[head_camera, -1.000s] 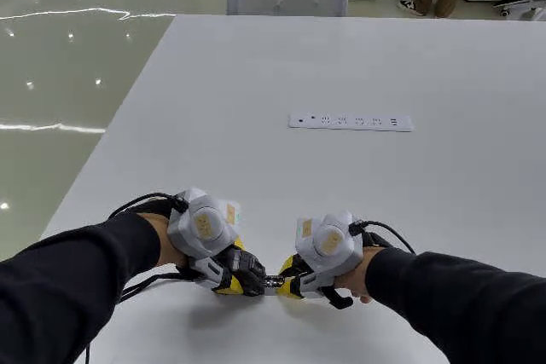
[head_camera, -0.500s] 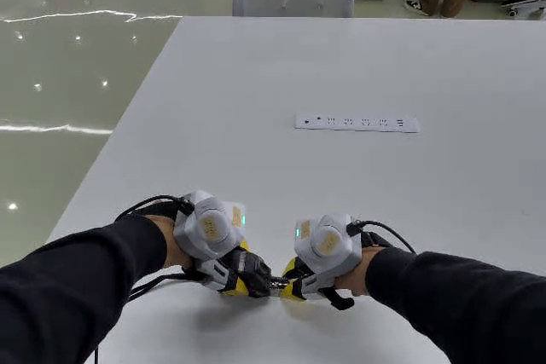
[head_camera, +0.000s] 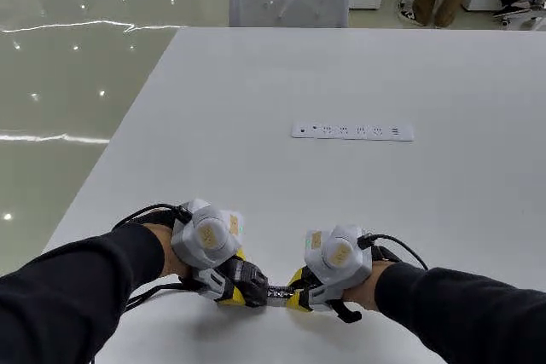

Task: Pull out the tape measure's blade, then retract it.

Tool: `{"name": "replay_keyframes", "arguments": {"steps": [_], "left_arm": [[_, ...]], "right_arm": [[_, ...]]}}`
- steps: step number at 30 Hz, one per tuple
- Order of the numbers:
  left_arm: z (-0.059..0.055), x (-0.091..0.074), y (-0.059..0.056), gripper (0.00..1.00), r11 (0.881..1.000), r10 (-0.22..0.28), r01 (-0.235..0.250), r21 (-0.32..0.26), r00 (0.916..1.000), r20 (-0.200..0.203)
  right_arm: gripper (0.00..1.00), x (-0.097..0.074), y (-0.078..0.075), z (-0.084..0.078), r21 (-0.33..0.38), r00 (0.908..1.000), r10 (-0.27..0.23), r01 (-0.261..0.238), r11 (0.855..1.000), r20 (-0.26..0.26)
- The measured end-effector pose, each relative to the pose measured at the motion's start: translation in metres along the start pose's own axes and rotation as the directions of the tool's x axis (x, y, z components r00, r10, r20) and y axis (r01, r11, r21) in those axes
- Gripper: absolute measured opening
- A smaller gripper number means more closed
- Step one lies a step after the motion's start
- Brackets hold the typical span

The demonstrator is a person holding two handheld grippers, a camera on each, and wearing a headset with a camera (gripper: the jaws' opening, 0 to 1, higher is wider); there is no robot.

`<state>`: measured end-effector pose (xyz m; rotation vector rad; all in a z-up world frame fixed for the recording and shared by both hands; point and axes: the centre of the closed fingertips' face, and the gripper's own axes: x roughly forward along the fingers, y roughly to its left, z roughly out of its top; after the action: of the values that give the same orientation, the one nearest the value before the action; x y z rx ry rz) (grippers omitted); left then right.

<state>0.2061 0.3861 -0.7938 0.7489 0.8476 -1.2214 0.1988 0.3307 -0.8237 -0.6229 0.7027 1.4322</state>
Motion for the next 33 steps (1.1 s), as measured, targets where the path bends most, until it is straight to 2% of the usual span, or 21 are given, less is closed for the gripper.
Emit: {"name": "replay_keyframes", "arguments": {"steps": [15, 19, 33], "left_arm": [[0.0, -0.001, 0.0, 0.33, 1.0, -0.002, 0.002, -0.009, 1.0, 0.008], [0.0, -0.001, 0.0, 0.33, 1.0, 0.0, 0.0, -0.013, 0.9999, 0.01], [0.001, 0.0, 0.001, 0.33, 1.0, 0.008, -0.008, -0.021, 0.9998, 0.015]], "right_arm": [[0.11, -0.012, -0.002, -0.017, 0.004, 0.9997, -0.016, 0.016, 1.0, -0.016], [0.11, -0.015, -0.003, -0.019, -0.019, 0.9996, -0.021, 0.02, 1.0, -0.019], [0.11, -0.025, -0.006, -0.031, 0.007, 0.9992, -0.022, 0.022, 1.0, -0.032]]}}
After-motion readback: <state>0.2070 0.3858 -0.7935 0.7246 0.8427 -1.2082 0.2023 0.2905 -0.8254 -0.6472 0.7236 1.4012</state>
